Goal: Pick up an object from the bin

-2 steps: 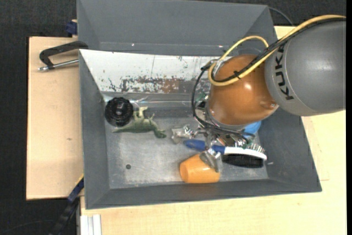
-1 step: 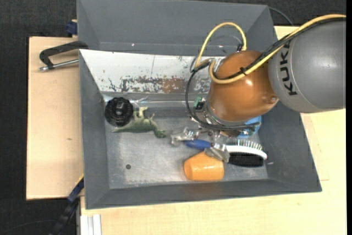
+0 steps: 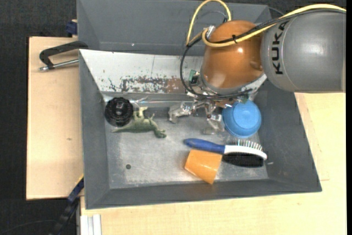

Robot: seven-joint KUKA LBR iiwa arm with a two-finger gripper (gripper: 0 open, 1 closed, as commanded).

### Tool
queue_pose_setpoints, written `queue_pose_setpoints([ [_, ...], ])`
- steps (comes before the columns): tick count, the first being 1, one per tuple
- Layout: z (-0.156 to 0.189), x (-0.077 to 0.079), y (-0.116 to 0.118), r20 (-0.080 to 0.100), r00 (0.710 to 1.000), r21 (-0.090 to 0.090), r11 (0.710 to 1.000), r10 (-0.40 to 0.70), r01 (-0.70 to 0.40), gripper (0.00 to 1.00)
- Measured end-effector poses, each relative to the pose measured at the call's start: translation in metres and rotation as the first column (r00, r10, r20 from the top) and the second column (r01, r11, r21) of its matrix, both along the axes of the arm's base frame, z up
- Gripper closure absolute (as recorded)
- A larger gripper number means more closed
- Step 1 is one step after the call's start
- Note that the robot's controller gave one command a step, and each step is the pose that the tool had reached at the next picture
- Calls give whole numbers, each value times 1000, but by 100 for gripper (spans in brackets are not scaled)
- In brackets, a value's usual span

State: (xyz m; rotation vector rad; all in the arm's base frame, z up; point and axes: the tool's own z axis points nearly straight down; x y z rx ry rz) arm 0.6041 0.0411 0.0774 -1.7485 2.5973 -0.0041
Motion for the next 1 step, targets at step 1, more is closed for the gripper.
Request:
queue_pose_setpoints([
  [1,40,-95,41,2,929,-6,929,369,-369,0],
])
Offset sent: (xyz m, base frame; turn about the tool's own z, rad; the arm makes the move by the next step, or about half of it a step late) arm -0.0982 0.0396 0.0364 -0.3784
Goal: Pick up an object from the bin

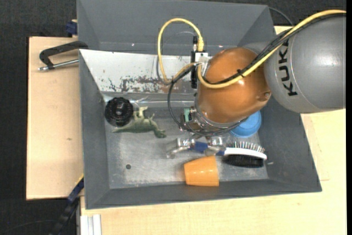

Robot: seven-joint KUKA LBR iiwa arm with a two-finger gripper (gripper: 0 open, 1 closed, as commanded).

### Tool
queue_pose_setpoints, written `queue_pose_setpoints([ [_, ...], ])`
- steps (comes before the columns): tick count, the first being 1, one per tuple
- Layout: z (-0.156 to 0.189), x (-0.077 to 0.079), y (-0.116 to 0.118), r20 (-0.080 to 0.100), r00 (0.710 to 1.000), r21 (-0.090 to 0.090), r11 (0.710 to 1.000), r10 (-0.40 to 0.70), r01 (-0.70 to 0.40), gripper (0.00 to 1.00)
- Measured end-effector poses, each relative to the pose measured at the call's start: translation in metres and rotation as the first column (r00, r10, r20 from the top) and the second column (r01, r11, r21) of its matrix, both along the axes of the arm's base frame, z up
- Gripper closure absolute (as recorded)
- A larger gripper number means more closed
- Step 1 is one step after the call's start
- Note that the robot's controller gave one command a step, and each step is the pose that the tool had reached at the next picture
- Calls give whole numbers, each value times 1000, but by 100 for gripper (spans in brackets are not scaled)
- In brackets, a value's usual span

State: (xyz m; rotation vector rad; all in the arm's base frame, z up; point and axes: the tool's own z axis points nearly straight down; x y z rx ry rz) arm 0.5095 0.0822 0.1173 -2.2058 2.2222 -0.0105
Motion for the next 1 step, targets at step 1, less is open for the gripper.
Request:
queue_pose_setpoints([
  [1,30,87,36,1,997,6,997,-71,71,0],
])
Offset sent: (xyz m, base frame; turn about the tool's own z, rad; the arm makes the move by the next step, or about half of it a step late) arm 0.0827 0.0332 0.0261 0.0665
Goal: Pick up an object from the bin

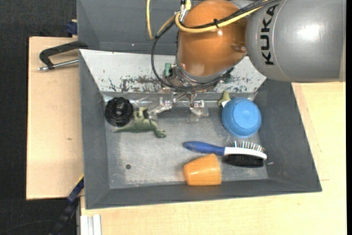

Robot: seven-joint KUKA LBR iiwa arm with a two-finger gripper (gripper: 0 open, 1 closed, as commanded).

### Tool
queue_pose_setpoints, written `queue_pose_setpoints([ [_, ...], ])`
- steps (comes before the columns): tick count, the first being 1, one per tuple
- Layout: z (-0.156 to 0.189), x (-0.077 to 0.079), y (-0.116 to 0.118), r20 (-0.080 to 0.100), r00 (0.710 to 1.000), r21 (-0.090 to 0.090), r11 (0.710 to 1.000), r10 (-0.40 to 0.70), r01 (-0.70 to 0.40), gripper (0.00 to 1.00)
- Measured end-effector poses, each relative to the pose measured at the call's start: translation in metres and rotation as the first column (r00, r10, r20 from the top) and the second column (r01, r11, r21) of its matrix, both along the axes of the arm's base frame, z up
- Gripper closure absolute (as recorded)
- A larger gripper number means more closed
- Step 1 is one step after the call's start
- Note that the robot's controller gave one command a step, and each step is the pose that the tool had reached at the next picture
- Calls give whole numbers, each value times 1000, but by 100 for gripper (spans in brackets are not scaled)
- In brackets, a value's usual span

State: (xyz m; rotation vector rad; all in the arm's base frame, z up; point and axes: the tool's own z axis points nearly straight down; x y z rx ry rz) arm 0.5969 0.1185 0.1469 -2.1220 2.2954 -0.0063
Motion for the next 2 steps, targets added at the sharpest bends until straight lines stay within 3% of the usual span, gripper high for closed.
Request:
queue_pose_setpoints([
  [1,8,-72,-65,-18,996,-9,996,91,-92,0],
  [2,-42,-97,-71,-13,952,-5,952,306,-306,0],
])
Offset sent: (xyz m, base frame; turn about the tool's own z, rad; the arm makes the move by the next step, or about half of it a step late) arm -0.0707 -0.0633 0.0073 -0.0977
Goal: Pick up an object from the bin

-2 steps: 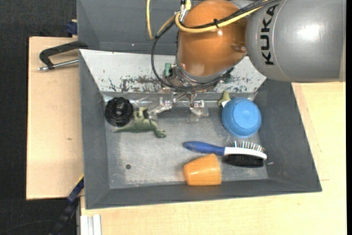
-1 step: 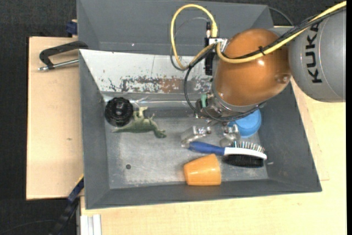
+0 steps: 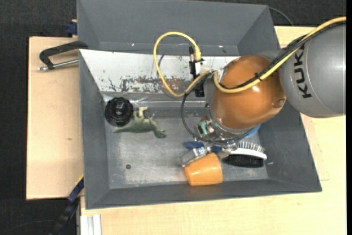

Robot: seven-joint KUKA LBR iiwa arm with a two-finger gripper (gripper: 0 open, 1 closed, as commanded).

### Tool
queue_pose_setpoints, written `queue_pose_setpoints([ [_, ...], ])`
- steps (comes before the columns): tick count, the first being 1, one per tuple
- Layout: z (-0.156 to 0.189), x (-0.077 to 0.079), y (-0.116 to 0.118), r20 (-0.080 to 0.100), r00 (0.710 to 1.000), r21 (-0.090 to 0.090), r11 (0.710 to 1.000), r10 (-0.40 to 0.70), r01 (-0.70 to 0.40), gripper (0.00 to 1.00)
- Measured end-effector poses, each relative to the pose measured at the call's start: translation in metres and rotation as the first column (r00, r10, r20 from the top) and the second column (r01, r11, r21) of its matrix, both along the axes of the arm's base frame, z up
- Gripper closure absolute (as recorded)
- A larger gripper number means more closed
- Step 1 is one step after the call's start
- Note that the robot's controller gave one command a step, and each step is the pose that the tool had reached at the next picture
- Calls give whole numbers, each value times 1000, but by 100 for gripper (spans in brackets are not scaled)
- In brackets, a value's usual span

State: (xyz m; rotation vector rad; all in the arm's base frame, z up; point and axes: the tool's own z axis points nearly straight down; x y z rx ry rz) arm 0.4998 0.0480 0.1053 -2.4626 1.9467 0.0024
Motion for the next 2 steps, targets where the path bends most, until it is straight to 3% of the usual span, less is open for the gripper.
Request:
queue_pose_setpoints([
  [1,4,5,1,19,1000,5,1000,-3,2,100],
  [2,117,24,31,12,1000,3,1000,-19,19,100],
])
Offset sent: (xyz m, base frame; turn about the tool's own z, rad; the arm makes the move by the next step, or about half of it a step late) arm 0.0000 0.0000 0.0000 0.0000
